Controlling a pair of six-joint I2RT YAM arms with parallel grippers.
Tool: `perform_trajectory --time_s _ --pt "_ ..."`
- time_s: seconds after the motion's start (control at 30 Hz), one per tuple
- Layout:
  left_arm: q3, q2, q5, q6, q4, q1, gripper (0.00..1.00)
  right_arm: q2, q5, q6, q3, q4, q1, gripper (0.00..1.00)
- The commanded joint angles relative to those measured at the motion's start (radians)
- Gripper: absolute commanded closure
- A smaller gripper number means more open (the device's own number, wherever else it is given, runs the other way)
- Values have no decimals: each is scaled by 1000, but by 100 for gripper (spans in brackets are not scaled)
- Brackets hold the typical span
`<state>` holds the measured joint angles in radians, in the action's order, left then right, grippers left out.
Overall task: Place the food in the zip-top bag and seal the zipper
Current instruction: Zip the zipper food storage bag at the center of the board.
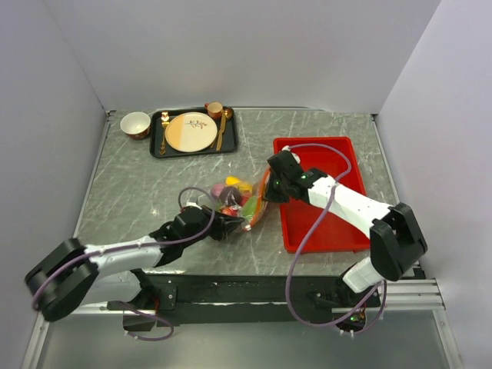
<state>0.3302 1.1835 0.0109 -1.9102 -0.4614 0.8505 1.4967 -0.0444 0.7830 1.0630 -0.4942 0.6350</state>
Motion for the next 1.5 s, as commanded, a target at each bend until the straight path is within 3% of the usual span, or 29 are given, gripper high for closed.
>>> perform_trajectory --time_s 0.0,0.27,0.47,0.5,0.57,0.63,0.73,0.83,0.97,1.1,1.27,1.47 --pt "-52 -151 -81 23 139 -33 99 59 32 -13 81 82 18 100" --pt "-108 -401 -181 10 381 -71 99 194 69 -21 216 118 49 100" --pt "-57 -403 -204 63 405 -74 99 171 46 -18 218 115 60 100" --pt "-50 -386 -198 69 396 -74 99 162 46 -18 209 118 58 95" --pt "-39 -332 -181 82 368 -74 99 125 28 -16 172 121 55 70" --pt "-33 -285 -155 88 317 -74 99 65 23 -4 144 129 54 58" --pt "-25 -243 -137 96 273 -74 99 -39 26 18 60 132 54 41" --pt "-14 -228 -131 111 253 -74 99 -133 37 39 13 100 54 33" --pt "10 -217 -124 138 248 -74 99 -220 101 99 -66 54 57 32" --pt "29 -191 -118 158 230 -74 99 -294 250 203 -185 159 71 32" --pt "49 -154 -89 165 198 -73 99 -271 281 259 -225 226 132 36" --pt "59 -137 -80 172 194 -73 99 -184 321 279 -201 287 155 47"
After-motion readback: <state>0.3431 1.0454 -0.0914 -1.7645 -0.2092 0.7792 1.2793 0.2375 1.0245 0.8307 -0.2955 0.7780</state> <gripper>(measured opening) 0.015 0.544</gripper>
